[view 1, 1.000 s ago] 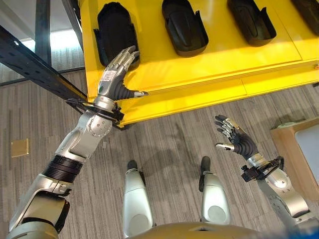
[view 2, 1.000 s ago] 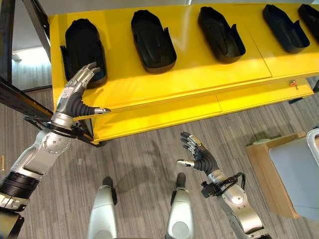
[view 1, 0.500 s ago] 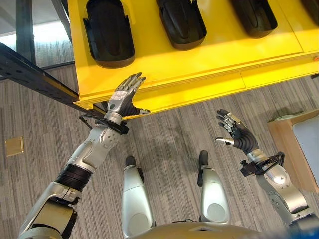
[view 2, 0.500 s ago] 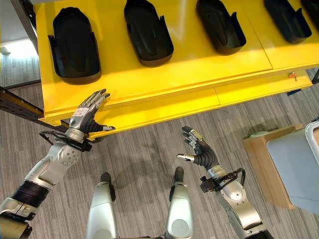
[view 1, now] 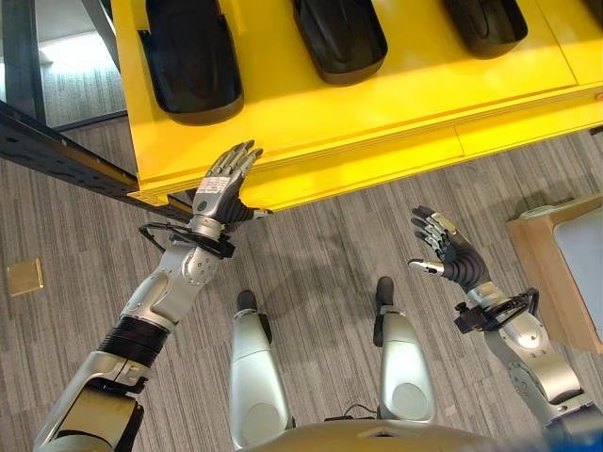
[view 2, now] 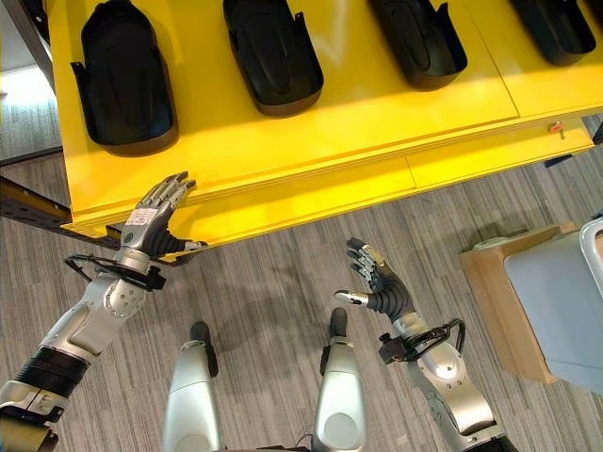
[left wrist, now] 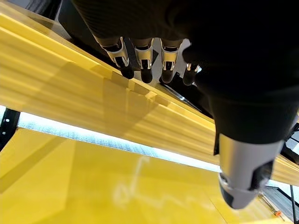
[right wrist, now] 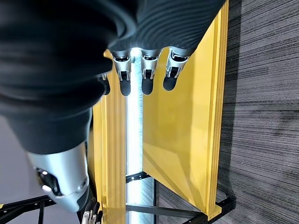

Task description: Move parts from the plastic box to the shelf.

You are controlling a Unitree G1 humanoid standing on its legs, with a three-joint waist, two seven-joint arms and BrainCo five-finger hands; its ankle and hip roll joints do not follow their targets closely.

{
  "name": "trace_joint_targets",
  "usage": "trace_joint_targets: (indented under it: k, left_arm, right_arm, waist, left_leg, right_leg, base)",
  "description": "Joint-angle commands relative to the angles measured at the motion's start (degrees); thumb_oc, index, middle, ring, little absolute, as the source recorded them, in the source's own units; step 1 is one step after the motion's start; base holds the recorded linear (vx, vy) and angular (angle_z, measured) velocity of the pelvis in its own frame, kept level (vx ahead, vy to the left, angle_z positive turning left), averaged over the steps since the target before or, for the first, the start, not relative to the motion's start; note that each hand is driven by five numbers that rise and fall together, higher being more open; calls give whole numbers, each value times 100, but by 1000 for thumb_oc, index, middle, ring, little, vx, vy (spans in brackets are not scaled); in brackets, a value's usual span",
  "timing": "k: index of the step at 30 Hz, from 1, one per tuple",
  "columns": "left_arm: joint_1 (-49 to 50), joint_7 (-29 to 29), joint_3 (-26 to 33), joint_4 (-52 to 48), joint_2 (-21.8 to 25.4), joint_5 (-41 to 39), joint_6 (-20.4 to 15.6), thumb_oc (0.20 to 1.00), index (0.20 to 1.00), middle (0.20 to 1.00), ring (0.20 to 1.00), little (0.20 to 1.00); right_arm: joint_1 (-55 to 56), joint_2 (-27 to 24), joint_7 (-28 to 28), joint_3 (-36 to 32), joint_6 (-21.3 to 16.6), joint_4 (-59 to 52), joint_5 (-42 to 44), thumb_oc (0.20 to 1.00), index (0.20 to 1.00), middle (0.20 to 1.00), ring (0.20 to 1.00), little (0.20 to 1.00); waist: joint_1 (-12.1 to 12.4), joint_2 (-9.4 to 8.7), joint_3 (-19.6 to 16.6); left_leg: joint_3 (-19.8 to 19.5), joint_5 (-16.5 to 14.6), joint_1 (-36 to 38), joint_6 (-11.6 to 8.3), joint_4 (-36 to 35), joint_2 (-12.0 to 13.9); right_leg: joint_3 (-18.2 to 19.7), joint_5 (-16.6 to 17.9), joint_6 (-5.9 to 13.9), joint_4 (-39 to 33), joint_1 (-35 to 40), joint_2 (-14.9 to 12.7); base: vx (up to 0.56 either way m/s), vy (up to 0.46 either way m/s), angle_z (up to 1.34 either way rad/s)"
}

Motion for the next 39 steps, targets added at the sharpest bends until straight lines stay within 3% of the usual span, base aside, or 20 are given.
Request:
trace_joint_targets:
  k: [1, 12, 39]
  left_arm:
    - [167, 186, 343, 256, 192, 277, 360, 1000, 1000, 1000, 1000, 1000]
    - [-337, 282, 321, 968, 296, 213, 589, 1000, 1000, 1000, 1000, 1000]
    - [-1971, 389, -432, 2989, 290, -493, 818, 1000, 1000, 1000, 1000, 1000]
  right_arm:
    - [54, -16, 41, -478, -322, -436, -53, 1000, 1000, 1000, 1000, 1000]
    - [110, -104, 151, -459, -257, -470, 36, 1000, 1000, 1000, 1000, 1000]
    - [404, -277, 337, -327, -282, -610, 249, 1000, 1000, 1000, 1000, 1000]
  waist:
    - [87, 13, -117]
    - [14, -7, -149]
    - [-202, -107, -215]
  left_leg:
    - [67, 862, 132, -48, -707, 72]
    - [84, 853, 104, -60, -690, 85]
    - [83, 798, -66, -55, -476, 92]
  right_leg:
    - [307, -389, -25, 802, 100, -327]
    - [334, -390, 1, 828, 37, -325]
    - [463, -377, 35, 985, -145, -313]
  base:
    - [0, 0, 0]
    - [0, 0, 0]
    - [2, 2, -1]
